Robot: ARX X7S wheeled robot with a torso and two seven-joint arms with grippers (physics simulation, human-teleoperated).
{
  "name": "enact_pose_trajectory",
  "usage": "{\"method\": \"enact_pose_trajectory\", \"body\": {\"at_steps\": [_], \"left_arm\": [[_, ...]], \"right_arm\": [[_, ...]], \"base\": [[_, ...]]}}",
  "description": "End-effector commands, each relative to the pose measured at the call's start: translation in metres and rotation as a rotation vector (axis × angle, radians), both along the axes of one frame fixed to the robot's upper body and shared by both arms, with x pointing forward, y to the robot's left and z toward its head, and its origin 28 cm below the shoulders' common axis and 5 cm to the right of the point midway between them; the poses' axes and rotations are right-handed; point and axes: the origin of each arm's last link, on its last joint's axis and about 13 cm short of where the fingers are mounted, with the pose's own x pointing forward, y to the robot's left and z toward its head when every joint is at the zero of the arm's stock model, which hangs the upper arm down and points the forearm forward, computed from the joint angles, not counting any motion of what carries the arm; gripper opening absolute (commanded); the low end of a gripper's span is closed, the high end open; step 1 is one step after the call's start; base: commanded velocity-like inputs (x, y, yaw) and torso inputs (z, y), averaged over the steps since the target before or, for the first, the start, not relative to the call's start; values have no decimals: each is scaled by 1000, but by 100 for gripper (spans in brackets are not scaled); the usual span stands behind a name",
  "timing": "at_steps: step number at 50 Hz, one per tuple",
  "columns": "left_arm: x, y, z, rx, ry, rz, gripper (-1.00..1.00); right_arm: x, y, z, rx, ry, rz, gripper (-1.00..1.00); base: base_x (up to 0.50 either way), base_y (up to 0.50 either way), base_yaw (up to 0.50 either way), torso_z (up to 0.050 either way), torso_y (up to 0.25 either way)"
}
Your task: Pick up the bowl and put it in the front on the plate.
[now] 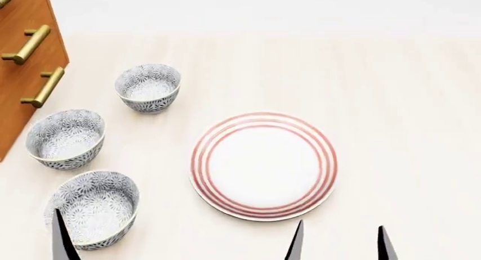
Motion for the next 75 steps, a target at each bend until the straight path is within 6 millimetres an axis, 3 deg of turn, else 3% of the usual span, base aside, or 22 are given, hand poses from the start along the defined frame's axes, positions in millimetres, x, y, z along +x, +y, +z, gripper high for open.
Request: {"method": "enact_pose_trajectory", "body": {"at_steps": [1, 37, 47, 75], "left_arm": [[-2, -1, 2, 12, -31, 3, 100], [-4, -3, 3, 35, -61, 3, 100], [-5, -3, 4, 39, -65, 1, 100], [-4, -3, 2, 17, -45, -10, 100]], "right_arm": [[0, 0, 3, -8, -28, 1, 100], [0, 1, 3, -25, -31, 32, 100], [-3, 3, 6, -42, -76, 51, 100], [-2, 3, 4, -31, -55, 50, 100]], "base": [[500, 0, 0, 0, 0], [500, 0, 0, 0, 0], [21, 29, 0, 0, 0], [0, 428, 0, 0, 0]]}}
